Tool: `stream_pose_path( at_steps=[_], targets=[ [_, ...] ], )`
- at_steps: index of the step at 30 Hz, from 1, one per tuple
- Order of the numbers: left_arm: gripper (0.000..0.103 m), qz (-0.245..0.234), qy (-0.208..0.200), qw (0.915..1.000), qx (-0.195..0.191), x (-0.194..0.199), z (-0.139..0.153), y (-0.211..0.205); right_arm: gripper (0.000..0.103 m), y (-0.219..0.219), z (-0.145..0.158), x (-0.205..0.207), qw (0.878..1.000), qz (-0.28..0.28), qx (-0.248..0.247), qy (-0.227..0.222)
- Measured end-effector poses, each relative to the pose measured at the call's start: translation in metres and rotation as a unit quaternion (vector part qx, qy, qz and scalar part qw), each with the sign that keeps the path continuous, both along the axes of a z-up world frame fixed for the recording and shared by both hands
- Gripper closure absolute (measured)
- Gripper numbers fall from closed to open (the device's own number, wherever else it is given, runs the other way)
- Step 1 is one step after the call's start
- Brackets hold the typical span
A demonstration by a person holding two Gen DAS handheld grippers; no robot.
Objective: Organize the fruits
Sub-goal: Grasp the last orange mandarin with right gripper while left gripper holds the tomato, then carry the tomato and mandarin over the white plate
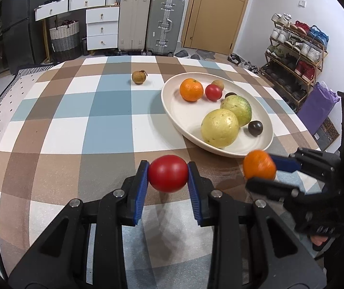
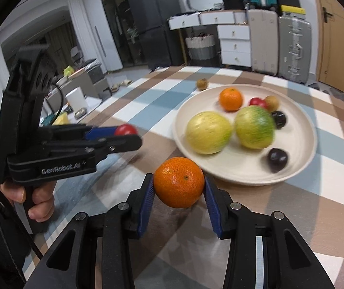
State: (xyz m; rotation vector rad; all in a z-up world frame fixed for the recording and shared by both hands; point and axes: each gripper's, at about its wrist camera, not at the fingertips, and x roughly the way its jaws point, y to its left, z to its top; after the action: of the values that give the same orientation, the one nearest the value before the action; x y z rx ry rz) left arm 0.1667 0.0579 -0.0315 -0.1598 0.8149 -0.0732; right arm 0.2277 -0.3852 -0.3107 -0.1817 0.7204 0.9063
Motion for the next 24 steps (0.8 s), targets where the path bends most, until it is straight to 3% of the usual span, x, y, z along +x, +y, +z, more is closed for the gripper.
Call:
stream_pose_path(
  at_steps=[8, 24],
  targets=[
    [0.074, 0.009, -0.012, 0.9999, -0.006, -0.001, 0.003, 0.0, 0.062, -0.027, 0.015, 0.01, 0.998, -0.039, 0.048, -0.013],
    [0.074, -0.003, -0.036, 0.9993, 0.003, 0.001, 0.011, -0.018, 0.062, -0.061, 0.025, 0.03, 0.986, -0.136, 0.084, -0.037]
  ],
)
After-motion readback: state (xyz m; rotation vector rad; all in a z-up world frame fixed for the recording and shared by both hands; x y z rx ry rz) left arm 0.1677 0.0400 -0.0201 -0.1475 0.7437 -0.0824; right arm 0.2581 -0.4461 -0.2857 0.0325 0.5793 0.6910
